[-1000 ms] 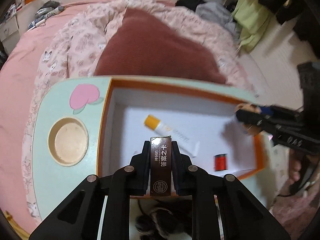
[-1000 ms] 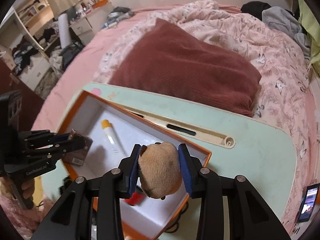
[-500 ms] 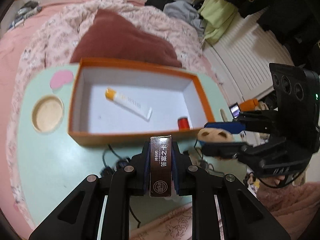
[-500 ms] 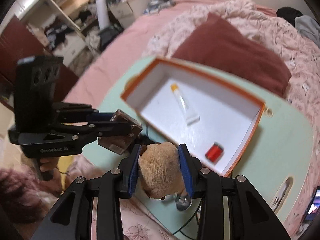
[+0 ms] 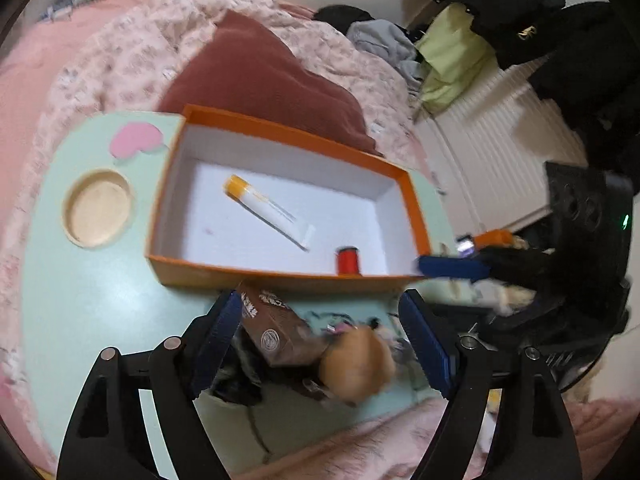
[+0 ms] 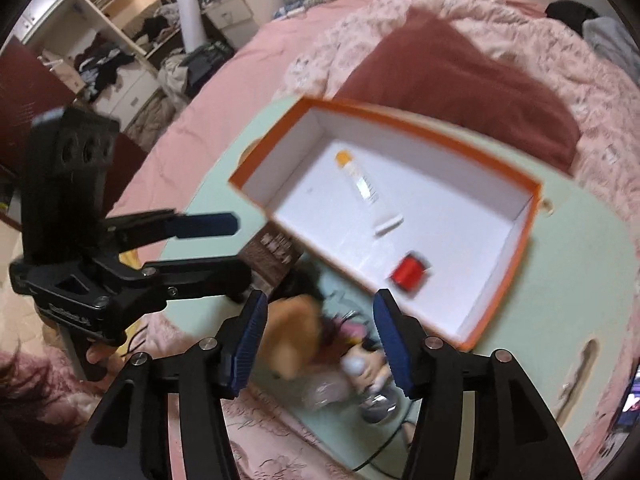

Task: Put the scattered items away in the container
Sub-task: 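Lift the bear and card box out and set them on the tray, then grasp the red spool with the right tool while the left tool grasps the lip balm tube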

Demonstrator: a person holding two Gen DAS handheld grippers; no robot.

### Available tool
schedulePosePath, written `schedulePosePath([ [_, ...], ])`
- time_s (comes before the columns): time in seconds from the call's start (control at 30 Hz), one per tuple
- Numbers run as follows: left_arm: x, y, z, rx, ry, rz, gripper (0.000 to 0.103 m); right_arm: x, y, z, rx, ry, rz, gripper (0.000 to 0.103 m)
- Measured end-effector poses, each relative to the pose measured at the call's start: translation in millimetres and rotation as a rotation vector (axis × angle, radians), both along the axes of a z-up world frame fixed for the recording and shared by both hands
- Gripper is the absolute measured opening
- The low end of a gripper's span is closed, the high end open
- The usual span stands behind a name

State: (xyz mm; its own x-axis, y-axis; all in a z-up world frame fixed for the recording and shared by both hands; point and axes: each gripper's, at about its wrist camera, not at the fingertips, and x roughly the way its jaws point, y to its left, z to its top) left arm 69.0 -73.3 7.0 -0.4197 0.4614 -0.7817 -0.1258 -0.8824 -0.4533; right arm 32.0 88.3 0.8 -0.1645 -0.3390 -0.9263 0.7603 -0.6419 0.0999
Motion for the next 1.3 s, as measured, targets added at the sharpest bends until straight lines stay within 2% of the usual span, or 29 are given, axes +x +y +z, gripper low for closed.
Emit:
schedulePosePath([
  [0.07,-2.8,-3.0,2.1,-0.029,0.01,0.015,0.08,-15.4,-2.6,2.1,0.033,0.026,-0.041,0.055],
  [0.13,-5.7,-7.2,2.4,-0.03,0.011,0.026,0.08,-33.5,-8.4,-5.9,0.077,0.003,-0.074,0.052],
  [0.23,-6.6,-12.2,1.3,-0.031,0.017,0.041,0.08,-52.5,-14.7,-25.1,0.112,-0.082,-0.081,0.036],
  [0.27,-6.3,-14.0,0.5,-0.031,0.021,0.045,0.08,-57.1,-17.5,-33.9,0.139,-0.098,-0.088,0.034],
  [0.37,-5.5,-21.6,-2.2,-0.019,0.021,0.053,0.08,-68.0,-23.3,-52.5,0.219,-0.089,-0.114,0.033],
  [0.47,-8.4,-28.4,-5.7,-0.007,0.012,0.066,0.08,-71.7,-28.9,-56.1,0.237,-0.081,-0.118,0.033],
  [0.7,-11.2,-36.9,-7.7,0.002,0.023,0.075,0.08,-66.6,-51.7,-74.8,0.361,-0.019,-0.077,0.032],
  [0.73,-12.0,-37.0,-6.7,0.002,0.026,0.074,0.08,-69.4,-53.0,-81.2,0.384,-0.025,-0.081,0.028],
  [0.83,-15.4,-36.9,-2.1,-0.008,0.041,0.066,0.08,-79.2,-52.6,-89.5,0.361,-0.092,-0.087,0.024],
  [1.13,-22.8,-31.4,5.1,-0.019,0.06,0.043,0.08,-91.4,-43.9,-83.7,0.307,-0.139,-0.137,0.028],
  [1.3,-26.0,-31.5,4.1,-0.022,0.057,0.033,0.08,-90.2,-42.1,-82.9,0.355,-0.138,-0.142,0.028],
])
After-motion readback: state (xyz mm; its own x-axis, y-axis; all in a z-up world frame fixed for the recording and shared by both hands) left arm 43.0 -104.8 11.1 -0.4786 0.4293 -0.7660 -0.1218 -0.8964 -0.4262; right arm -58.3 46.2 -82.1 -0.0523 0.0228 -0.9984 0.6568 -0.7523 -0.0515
